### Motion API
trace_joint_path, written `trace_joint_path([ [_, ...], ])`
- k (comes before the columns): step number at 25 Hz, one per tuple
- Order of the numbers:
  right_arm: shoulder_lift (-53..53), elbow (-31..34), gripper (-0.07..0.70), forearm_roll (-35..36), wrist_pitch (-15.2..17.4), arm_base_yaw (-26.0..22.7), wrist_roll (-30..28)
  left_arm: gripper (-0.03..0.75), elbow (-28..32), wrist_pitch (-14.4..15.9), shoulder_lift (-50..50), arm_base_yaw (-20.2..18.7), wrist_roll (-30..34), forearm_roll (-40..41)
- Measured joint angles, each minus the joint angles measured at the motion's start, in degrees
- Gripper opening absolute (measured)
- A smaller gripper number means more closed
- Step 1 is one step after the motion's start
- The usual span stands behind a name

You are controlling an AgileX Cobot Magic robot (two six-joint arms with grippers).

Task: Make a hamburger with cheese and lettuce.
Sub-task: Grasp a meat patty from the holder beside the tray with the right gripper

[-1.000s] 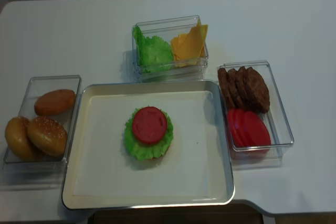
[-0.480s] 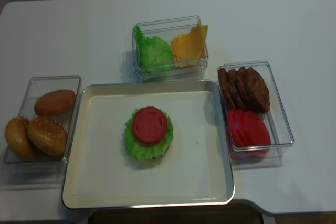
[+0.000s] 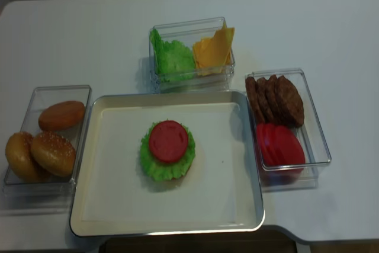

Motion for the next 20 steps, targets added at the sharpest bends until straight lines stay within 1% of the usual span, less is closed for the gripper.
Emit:
trace_joint_path([
  [7,11.7,-6.1,0.448,0.4,0.0,0.0,7.4,0.484,0.0,0.0,0.0,0.0,0.0,0.0],
  [12,19.2,-8.6,0.448,2.3,0.0,0.0,9.4,0.484,0.0,0.0,0.0,0.0,0.0,0.0],
  [20,30.5,-13.5,0.448,2.9,-0.5,0.0,11.1,0.484,0.0,0.0,0.0,0.0,0.0,0.0],
])
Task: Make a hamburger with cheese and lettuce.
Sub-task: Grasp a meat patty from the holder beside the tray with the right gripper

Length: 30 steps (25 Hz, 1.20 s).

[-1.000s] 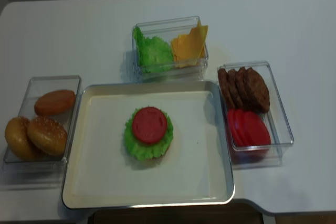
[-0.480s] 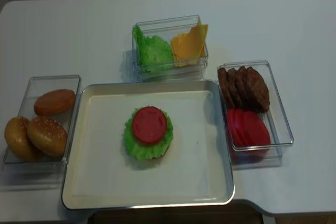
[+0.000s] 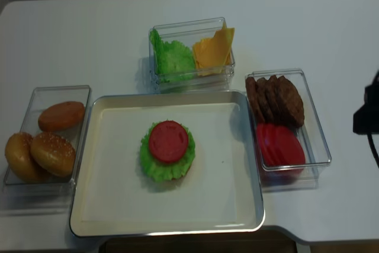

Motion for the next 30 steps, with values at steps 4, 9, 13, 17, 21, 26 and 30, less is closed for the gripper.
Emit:
trace_joint_path([
  [4,5.2,-2.2,0.448,-0.5,-0.1,1.1,0.4,0.484,0.0,0.0,0.0,0.0,0.0,0.0],
  [9,13.5,-7.6,0.448,-5.4,-0.2,9.7,4.3,0.484,0.0,0.0,0.0,0.0,0.0,0.0],
  [13,21.9,-13.7,0.448,-7.6,-0.4,15.6,6.7,0.484,0.0,0.0,0.0,0.0,0.0,0.0],
  [17,29.8,-20.0,0.448,-8.4,-0.8,19.8,8.6,0.484,0.0,0.0,0.0,0.0,0.0,-0.1],
  [21,35.7,-25.9,0.448,-10.3,-0.9,23.3,10.8,0.484,0.0,0.0,0.0,0.0,0.0,-0.1],
  [26,41.3,-31.2,0.448,-12.8,-0.9,25.6,13.1,0.484,0.0,0.0,0.0,0.0,0.0,-0.1],
  [30,44.2,-32.4,0.448,-14.6,-1.0,26.1,15.5,0.484,0.0,0.0,0.0,0.0,0.0,-0.1],
])
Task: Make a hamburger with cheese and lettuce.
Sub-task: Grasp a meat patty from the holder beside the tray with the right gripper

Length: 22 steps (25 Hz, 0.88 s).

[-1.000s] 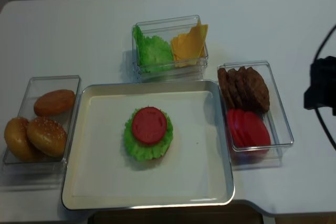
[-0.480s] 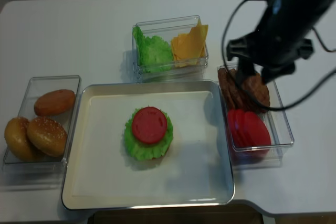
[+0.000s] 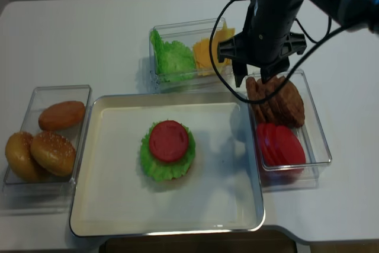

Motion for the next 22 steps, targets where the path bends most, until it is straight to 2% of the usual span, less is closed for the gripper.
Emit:
trace_joint_path([
  [13,5.0,-0.5,0.449,-2.0,-0.2,0.0,5.5,0.484,0.0,0.0,0.0,0.0,0.0,0.0],
  [22,5.9,-0.5,0.449,-2.2,-1.0,0.0,6.2,0.484,0.0,0.0,0.0,0.0,0.0,0.0],
])
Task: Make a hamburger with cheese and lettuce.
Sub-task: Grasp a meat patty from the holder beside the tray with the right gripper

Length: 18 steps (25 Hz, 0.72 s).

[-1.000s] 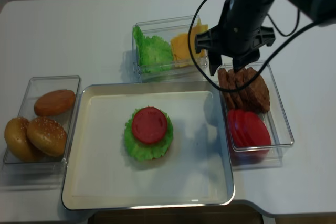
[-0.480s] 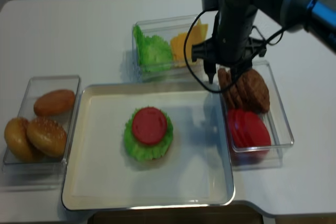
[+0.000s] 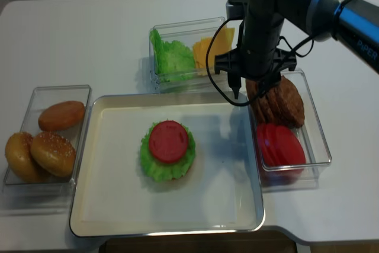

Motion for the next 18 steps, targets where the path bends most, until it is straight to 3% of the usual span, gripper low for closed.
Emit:
trace_joint_path([
  [18,1.3,0.0,0.449,0.0,0.2,0.0,0.6,0.484,0.0,0.0,0.0,0.0,0.1,0.0],
])
